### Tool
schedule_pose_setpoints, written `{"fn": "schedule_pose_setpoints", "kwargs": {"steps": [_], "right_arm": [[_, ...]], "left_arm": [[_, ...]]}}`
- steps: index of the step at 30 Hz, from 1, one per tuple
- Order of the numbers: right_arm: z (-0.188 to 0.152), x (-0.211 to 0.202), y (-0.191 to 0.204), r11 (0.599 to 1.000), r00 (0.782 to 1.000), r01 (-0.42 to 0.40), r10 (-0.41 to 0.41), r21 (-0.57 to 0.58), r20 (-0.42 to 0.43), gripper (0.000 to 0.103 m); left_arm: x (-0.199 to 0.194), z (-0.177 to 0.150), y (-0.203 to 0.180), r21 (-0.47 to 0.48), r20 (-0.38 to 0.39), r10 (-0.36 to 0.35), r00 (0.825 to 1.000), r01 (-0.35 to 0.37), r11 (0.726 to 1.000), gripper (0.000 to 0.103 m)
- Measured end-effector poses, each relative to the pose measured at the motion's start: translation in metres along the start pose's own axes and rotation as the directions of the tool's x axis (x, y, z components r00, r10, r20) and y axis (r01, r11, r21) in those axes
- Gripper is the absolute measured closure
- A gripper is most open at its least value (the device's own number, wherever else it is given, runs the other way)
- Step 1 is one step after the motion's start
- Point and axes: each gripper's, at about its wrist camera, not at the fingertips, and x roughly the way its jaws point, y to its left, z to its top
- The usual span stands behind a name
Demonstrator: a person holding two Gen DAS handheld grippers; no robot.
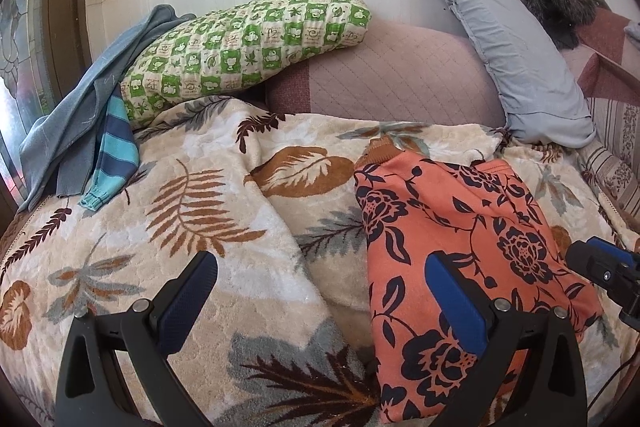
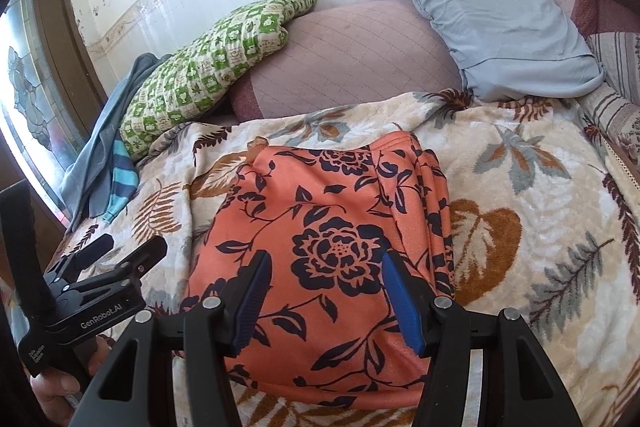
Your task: Fold small clothes
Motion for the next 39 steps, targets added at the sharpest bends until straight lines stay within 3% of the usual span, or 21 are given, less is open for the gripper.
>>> {"fn": "schedule_pose_setpoints", "kwargs": {"steps": [15, 27, 39], "right_arm": [[-0.006, -0.030, 0.020, 0.999, 0.996, 0.007, -0.011, 0.045, 0.089, 0.042], [-0.007, -0.023, 0.031, 0.999, 0.996, -0.022, 0.018, 0.047, 0.084, 0.042], [-0.004, -0.021, 0.034, 0.999, 0.996, -0.036, 0.033, 0.036, 0.086, 0.042]], "left_arm": [[-0.033, 0.003, 0.018, -0.046, 0.065, -0.015, 0.998, 0.018, 0.999, 0.000], [-0.033, 0.003, 0.026, -0.064, 0.076, 0.009, 0.997, -0.005, 0.998, 0.000], [-0.036, 0.004, 0.022, -0.040, 0.086, -0.010, 0.996, 0.014, 0.999, 0.000]]}}
